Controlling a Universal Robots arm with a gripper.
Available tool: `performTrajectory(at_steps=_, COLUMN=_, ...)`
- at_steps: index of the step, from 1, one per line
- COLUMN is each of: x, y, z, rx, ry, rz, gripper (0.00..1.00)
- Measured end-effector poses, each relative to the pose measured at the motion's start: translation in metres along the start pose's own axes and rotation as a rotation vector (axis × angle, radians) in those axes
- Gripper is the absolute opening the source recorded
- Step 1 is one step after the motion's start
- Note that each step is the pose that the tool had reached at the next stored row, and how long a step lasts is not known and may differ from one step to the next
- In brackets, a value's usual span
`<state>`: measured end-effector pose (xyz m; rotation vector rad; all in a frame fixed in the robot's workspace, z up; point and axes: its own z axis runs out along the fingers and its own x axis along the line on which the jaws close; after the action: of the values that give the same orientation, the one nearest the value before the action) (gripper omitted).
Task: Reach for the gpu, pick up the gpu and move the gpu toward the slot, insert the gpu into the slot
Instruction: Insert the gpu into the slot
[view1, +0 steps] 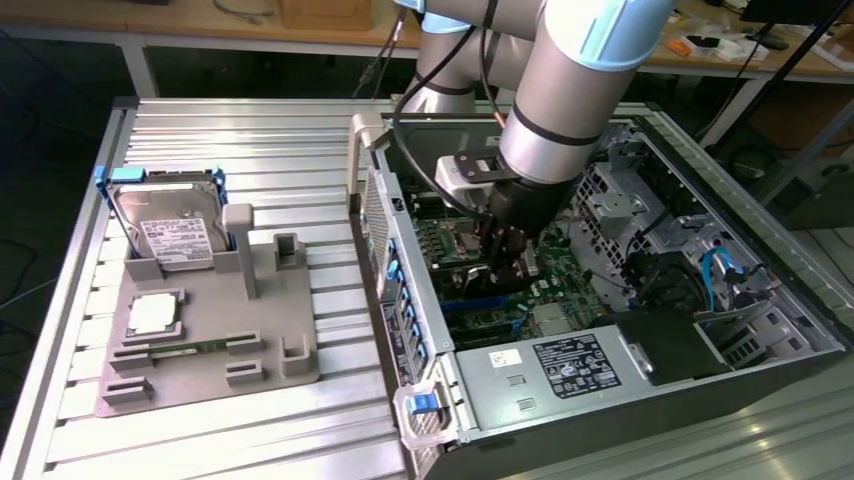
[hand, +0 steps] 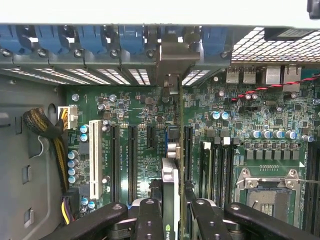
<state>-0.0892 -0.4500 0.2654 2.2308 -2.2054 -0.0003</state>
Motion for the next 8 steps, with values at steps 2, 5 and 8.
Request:
performTrajectory(at_steps=2, x=0.0000, y=0.0000, z=0.0007, rx=-0.0035, ry=0.0000, rz=0.000, gripper=0.27)
performTrajectory(at_steps=5, x=0.0000, y=-0.0001, z=0.0023, rx=-0.0121, ry=0.0001, rz=0.000, gripper=0.27)
performTrajectory(at_steps=8, x=0.0000, y=0.0000, z=0.0031, rx=-0.0137, ry=0.0003, rz=0.000, gripper=0.27)
